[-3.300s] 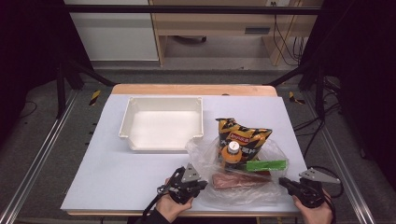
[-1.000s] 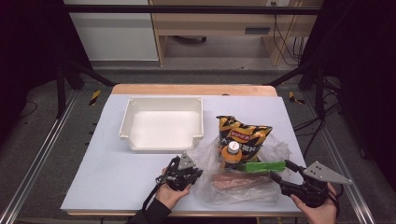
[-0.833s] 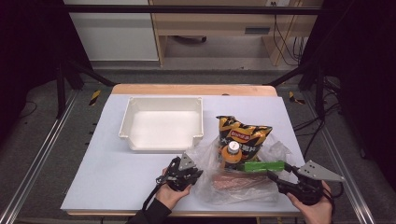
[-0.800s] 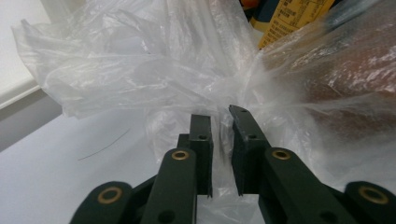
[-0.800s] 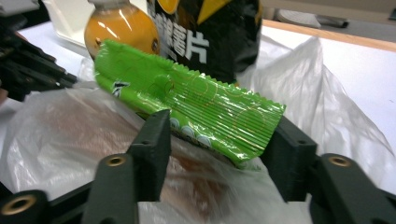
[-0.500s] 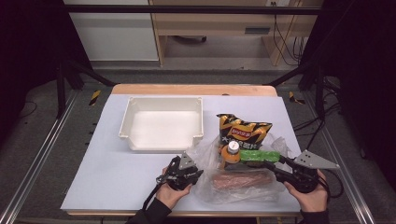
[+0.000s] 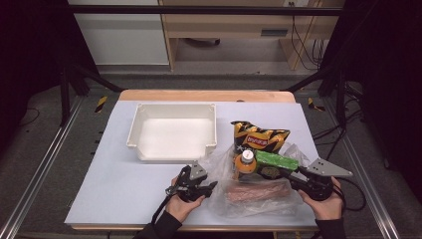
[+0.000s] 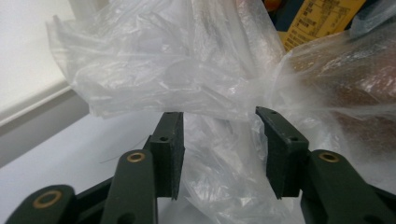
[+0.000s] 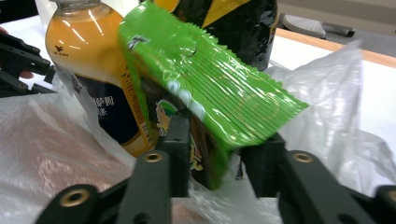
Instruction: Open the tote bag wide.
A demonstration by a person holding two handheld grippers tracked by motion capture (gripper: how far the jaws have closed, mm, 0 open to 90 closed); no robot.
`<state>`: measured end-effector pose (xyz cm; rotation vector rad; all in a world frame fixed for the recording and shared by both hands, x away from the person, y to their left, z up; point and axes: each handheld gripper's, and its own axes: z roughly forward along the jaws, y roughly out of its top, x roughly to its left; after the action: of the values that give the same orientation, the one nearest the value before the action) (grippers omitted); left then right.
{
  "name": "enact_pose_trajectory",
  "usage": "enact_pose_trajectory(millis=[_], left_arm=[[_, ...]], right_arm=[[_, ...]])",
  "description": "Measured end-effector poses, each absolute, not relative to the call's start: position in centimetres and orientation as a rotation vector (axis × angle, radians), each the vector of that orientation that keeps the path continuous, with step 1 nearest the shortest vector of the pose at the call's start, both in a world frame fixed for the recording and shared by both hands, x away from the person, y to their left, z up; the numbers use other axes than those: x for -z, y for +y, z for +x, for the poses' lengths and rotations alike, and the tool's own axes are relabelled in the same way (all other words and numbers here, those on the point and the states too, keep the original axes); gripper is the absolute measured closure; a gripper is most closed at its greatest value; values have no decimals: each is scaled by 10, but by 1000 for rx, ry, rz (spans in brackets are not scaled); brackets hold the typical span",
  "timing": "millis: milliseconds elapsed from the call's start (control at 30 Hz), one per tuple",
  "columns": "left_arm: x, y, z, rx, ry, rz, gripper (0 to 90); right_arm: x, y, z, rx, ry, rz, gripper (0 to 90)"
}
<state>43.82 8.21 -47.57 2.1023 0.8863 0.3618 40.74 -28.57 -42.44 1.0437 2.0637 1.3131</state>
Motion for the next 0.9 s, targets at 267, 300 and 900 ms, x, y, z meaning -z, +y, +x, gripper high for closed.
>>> enact_pose_trajectory(millis=[267, 300, 900], left_arm=[[468, 89, 438, -352, 895, 2057, 442], [467, 90, 438, -353, 894, 2052, 427], [427, 120, 429, -386, 872, 1916, 277]], right_arm=[[422, -290, 405, -1327, 2042, 1009, 755], [420, -290, 404, -1331, 2039, 1004, 755], [370, -290, 397, -1390, 1967, 923, 754]])
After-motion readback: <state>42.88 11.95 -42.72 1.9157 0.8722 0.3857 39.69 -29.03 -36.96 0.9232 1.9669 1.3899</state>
